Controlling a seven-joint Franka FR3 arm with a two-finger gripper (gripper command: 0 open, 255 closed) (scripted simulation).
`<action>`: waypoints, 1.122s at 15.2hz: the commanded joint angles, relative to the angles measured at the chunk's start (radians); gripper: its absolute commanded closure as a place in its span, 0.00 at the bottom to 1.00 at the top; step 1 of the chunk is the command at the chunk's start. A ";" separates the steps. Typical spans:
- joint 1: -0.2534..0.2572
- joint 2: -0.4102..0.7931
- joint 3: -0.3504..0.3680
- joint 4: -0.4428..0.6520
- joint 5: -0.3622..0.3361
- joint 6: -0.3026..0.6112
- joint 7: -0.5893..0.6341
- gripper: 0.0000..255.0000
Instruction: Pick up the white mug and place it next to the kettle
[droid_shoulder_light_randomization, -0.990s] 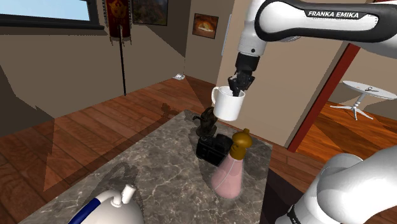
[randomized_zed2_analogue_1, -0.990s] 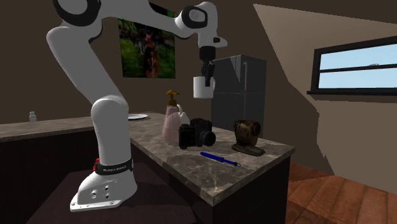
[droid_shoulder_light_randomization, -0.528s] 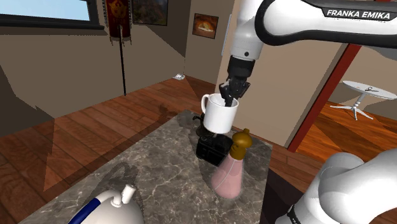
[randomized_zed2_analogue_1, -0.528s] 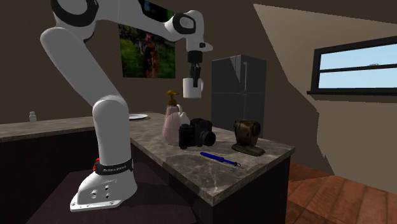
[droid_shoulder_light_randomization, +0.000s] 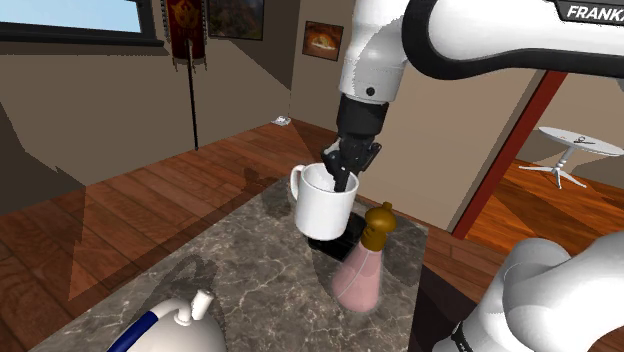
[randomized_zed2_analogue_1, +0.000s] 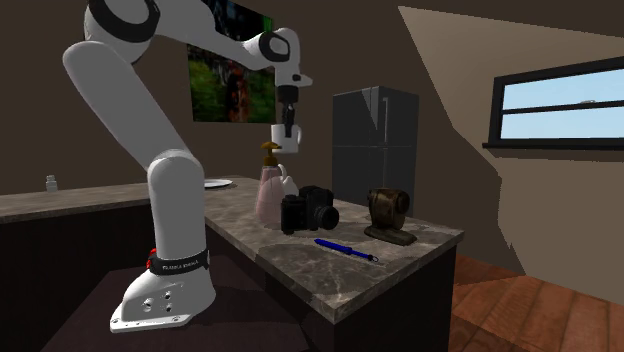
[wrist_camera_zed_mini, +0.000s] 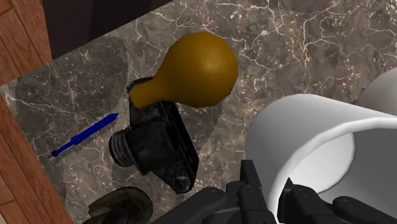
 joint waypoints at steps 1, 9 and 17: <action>0.012 0.020 0.040 0.027 0.014 -0.002 0.052 1.00; 0.051 0.124 0.211 0.143 0.041 0.010 0.265 1.00; 0.076 0.322 0.409 0.331 -0.024 0.022 0.515 1.00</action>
